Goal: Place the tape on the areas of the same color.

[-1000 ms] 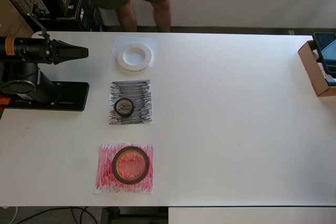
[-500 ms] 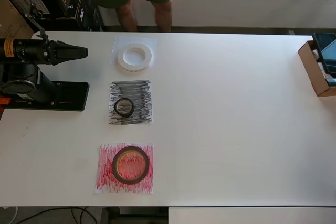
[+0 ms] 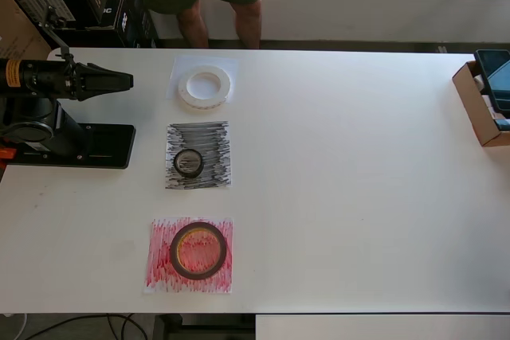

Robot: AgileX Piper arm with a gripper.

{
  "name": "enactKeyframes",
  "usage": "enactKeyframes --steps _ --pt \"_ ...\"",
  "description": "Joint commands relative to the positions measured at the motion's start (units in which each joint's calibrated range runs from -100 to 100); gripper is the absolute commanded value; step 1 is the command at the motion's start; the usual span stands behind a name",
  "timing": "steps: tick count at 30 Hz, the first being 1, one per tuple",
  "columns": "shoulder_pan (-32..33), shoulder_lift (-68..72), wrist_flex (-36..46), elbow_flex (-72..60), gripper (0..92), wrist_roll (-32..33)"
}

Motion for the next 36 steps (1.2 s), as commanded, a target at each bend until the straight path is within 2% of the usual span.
enactKeyframes --steps 1,36 --pt "-0.06 -0.41 0.52 -0.09 72.2 -0.20" --pt "0.02 -0.41 0.43 -0.09 72.3 -0.69"
